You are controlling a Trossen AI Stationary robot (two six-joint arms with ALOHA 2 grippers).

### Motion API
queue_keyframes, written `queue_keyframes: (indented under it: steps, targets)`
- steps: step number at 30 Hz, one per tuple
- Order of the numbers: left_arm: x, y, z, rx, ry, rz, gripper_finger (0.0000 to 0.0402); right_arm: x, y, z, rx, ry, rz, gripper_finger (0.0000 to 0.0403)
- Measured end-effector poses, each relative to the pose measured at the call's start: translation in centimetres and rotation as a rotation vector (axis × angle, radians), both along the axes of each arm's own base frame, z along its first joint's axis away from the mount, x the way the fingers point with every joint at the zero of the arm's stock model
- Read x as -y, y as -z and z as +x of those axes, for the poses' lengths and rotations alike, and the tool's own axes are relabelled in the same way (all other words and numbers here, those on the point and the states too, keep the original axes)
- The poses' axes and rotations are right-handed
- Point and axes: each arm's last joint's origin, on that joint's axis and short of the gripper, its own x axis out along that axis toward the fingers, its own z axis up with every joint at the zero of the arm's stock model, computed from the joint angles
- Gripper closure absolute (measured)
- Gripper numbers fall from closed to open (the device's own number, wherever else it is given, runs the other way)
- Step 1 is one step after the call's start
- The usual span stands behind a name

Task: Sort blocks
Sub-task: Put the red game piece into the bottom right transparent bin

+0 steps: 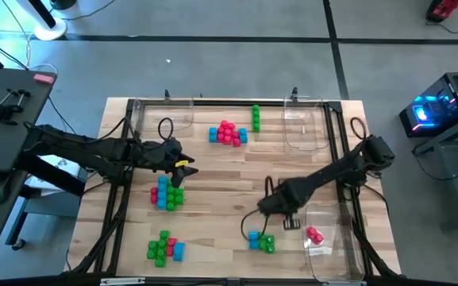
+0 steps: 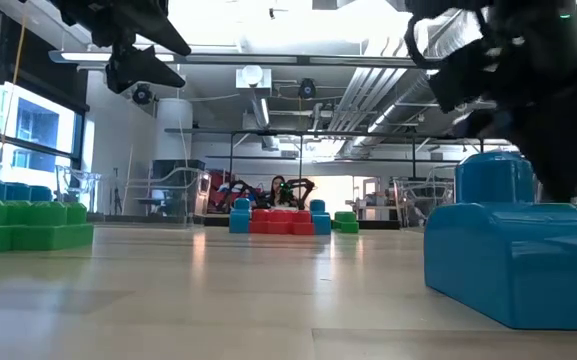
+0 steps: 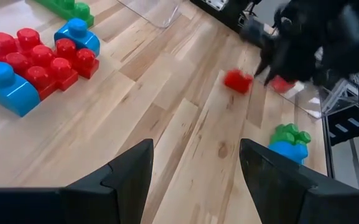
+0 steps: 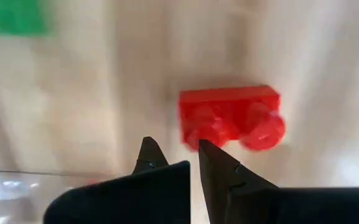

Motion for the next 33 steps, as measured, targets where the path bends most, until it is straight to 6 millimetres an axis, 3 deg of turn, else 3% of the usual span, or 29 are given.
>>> queue_keyframes:
  steps: [4,7,11,14,19,26,33]
  targets:
    - [0.0,0.0,0.0,0.0,-0.002,0.001,0.0174,1.9,-3.3,-1.3,0.045,0.174,-0.011,0.0403]
    - [0.0,0.0,0.0,0.0,-0.001,0.001,0.0174,2.5,-4.6,-1.7,0.103,0.404,-0.014,0.0403]
    - [0.0,-0.1,0.0,0.008,-0.004,0.001,0.0174,4.2,-5.6,-2.4,0.116,0.751,-0.097,0.0401]
    - [0.0,-0.1,0.1,0.015,-0.005,0.001,0.0174,5.6,-5.5,-2.6,0.131,0.902,-0.157,0.0381]
    - [0.0,-0.1,0.1,0.014,-0.006,0.001,0.0174,7.4,-3.0,-2.7,0.124,1.084,-0.174,0.0301]
    - [0.0,-0.1,0.1,0.013,-0.006,0.001,0.0174,8.7,0.4,-3.9,0.074,1.161,-0.198,0.0188]
    - [-0.1,-0.1,0.1,0.016,-0.024,0.0,0.0174,8.9,3.9,-4.3,0.128,1.215,-0.074,0.0163]
